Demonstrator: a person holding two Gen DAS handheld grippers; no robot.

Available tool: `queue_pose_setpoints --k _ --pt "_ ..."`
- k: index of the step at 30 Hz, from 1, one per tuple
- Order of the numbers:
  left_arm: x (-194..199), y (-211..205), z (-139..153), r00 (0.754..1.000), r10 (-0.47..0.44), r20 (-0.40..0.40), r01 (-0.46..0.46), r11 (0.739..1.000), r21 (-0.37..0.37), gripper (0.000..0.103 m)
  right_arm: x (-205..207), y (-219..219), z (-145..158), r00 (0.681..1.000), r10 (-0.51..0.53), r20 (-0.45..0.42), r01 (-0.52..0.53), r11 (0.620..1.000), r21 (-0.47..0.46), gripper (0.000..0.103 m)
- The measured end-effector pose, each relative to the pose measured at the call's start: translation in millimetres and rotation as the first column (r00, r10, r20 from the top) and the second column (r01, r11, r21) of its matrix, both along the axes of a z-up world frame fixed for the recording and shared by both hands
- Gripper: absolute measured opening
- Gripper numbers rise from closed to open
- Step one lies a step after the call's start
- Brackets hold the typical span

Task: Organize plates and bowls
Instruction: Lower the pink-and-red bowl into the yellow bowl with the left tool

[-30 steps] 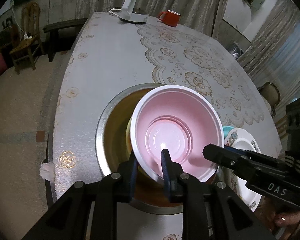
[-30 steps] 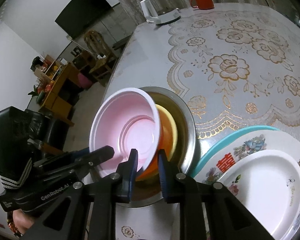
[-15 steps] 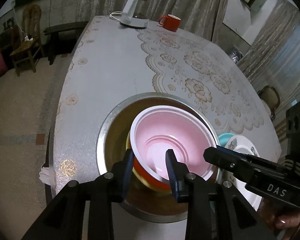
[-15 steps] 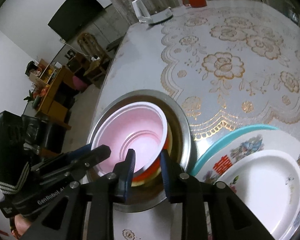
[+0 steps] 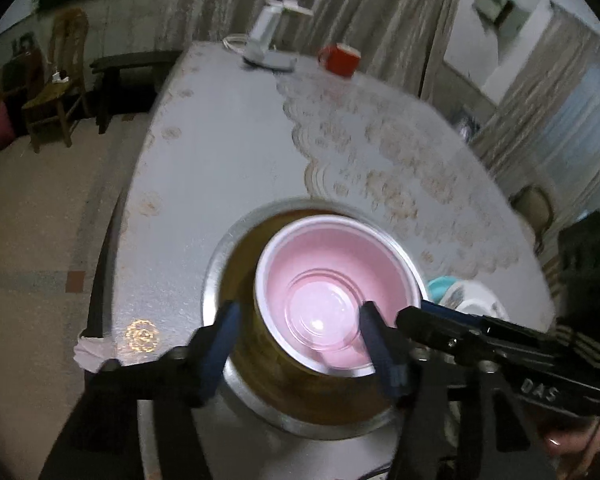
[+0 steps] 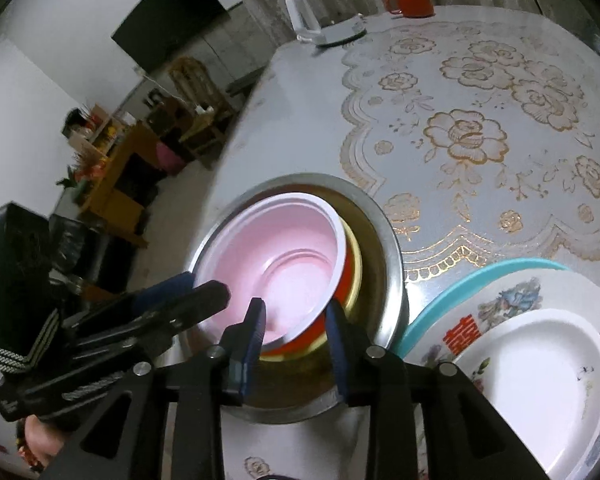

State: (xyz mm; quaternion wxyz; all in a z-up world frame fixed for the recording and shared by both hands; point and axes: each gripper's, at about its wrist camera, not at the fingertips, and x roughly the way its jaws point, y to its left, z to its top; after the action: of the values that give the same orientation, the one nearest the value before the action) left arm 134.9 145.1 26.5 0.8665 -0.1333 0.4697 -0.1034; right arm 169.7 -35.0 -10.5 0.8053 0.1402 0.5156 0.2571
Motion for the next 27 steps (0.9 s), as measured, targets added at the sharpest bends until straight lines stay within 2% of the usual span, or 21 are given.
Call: queue_pose_setpoints --k 4,8,12,14,18,27 --pt "-8.5 8.7 9.9 0.998 0.042 0.036 -0.042 0.999 -0.009 0.07 -6.8 -13.1 13.7 0.997 -0.029 0.075 0.03 0.999 -0.015 0.031" --pt "-14.4 18.7 9.3 0.995 0.087 0.051 -0.086 0.996 -0.019 0.074 -9.2 -24.5 19.7 0.993 -0.039 0.108 0.042 0.999 -0.027 0.033" --pt "-19.3 34.4 -0.9 0.991 0.128 0.028 -0.124 0.986 -0.111 0.081 -8.3 -34.3 18.8 0.992 -0.046 0.118 0.054 0.996 -0.064 0.033" --pt "-20.4 40.2 -7.7 0.991 0.135 0.002 -0.134 0.979 -0.151 0.08 -3.3 -37.6 16.4 0.993 -0.043 0.107 0.05 0.996 -0.069 0.033" --pt "-22.1 47.4 -17.0 0.989 0.144 -0.027 -0.147 0.973 -0.177 0.067 7.7 -39.0 7.6 0.997 -0.034 0.066 0.04 0.995 -0.087 0.033" --pt "-23.4 56.4 -32.6 0.987 0.148 -0.063 -0.157 0.971 -0.178 0.068 21.1 -30.5 -3.8 0.999 0.014 0.041 -0.008 0.991 -0.134 0.033"
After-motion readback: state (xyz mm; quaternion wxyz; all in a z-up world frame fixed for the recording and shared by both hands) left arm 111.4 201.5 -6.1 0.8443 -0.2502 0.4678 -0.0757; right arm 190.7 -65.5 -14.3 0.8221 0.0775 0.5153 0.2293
